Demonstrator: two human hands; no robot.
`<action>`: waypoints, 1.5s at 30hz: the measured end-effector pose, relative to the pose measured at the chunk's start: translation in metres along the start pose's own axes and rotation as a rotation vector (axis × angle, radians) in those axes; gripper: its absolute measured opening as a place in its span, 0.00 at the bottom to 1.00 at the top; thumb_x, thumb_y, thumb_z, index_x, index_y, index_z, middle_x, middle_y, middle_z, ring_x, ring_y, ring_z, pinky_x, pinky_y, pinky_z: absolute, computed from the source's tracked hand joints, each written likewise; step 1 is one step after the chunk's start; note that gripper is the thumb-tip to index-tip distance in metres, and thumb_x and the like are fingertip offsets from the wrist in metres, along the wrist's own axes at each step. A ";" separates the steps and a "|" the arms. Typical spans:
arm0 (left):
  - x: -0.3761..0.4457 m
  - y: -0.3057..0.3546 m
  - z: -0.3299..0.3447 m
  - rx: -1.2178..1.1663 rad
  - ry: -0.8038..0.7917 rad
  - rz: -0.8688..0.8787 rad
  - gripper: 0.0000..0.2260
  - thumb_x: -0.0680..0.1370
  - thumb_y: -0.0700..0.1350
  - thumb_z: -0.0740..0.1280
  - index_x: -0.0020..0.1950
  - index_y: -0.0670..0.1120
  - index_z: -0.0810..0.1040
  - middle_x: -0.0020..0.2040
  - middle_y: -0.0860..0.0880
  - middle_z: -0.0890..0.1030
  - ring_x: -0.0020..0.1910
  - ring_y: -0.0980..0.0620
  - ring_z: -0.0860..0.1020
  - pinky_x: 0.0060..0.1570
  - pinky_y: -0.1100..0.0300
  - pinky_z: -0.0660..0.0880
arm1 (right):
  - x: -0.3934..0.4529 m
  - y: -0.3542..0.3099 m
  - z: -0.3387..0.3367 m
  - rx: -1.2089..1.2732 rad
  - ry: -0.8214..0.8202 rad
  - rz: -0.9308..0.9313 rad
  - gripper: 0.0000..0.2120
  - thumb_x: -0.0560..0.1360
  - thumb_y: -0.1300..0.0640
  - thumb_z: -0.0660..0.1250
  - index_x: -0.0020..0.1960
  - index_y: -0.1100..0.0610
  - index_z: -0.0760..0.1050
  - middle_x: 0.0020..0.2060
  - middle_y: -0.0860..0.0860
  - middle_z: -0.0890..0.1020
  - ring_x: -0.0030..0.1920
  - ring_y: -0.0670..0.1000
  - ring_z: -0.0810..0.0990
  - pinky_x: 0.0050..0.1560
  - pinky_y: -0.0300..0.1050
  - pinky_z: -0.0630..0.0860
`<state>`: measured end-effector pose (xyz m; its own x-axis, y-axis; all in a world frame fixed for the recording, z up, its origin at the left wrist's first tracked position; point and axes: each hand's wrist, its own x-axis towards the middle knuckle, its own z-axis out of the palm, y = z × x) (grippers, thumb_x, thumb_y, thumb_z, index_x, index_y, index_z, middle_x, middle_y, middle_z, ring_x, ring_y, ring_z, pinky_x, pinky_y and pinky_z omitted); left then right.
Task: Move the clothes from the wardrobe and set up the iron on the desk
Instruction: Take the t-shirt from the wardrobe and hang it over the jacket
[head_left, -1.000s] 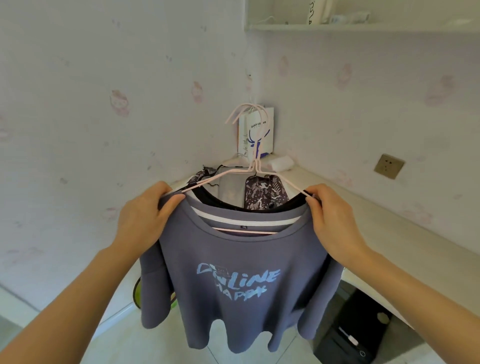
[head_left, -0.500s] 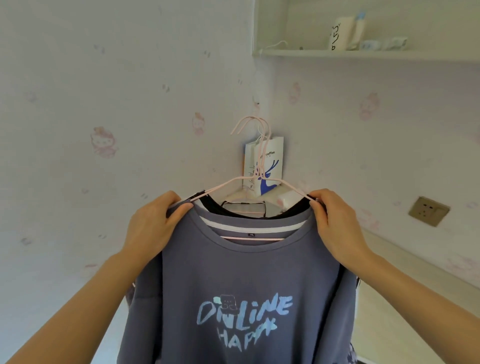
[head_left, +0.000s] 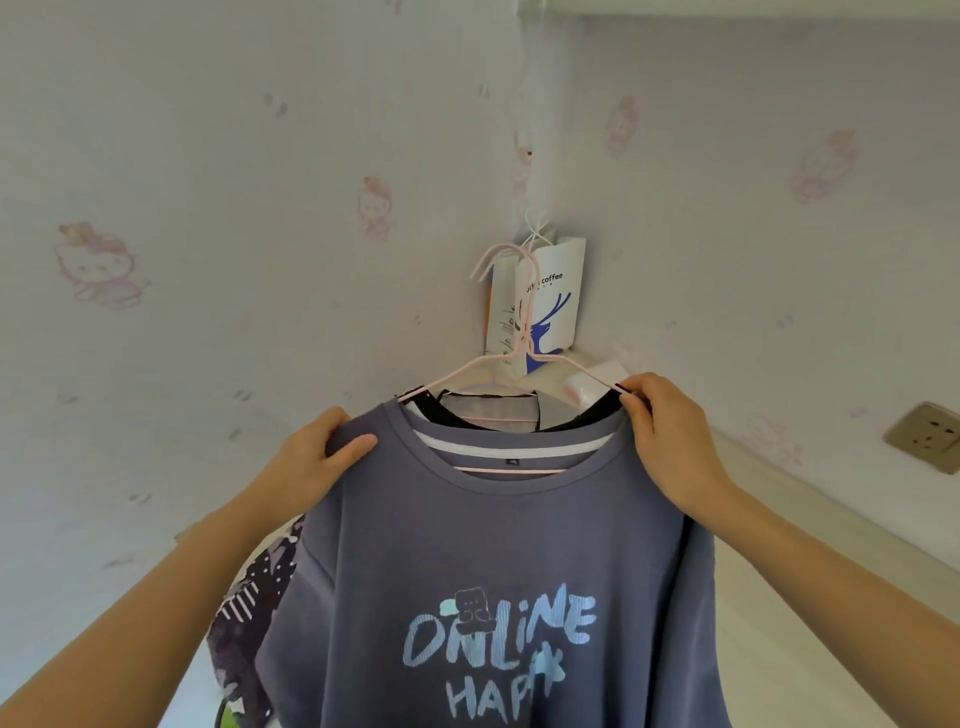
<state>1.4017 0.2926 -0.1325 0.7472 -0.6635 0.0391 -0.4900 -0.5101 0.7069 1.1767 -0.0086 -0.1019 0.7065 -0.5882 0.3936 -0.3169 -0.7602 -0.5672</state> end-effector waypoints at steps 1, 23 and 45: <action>0.006 -0.005 0.005 -0.009 -0.014 -0.019 0.12 0.79 0.53 0.63 0.43 0.45 0.70 0.36 0.47 0.73 0.33 0.50 0.70 0.34 0.57 0.66 | 0.007 0.005 0.007 -0.003 -0.013 0.004 0.08 0.81 0.58 0.57 0.53 0.55 0.75 0.47 0.48 0.78 0.45 0.49 0.75 0.46 0.40 0.68; 0.217 -0.073 0.089 0.149 0.065 -0.203 0.11 0.80 0.56 0.59 0.47 0.50 0.72 0.40 0.48 0.78 0.41 0.45 0.76 0.44 0.49 0.75 | 0.183 0.132 0.153 0.058 -0.213 0.101 0.08 0.81 0.59 0.58 0.53 0.56 0.76 0.45 0.48 0.79 0.45 0.50 0.76 0.47 0.42 0.70; 0.300 -0.165 0.175 0.342 0.068 -0.466 0.10 0.79 0.51 0.62 0.51 0.47 0.78 0.52 0.41 0.81 0.52 0.39 0.78 0.50 0.50 0.74 | 0.240 0.214 0.282 -0.039 -0.563 0.348 0.11 0.80 0.60 0.59 0.56 0.59 0.78 0.49 0.57 0.80 0.44 0.51 0.72 0.46 0.39 0.66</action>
<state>1.6283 0.0814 -0.3610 0.9405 -0.2954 -0.1682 -0.2111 -0.8953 0.3922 1.4566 -0.2344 -0.3331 0.7782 -0.5753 -0.2518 -0.6016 -0.5677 -0.5620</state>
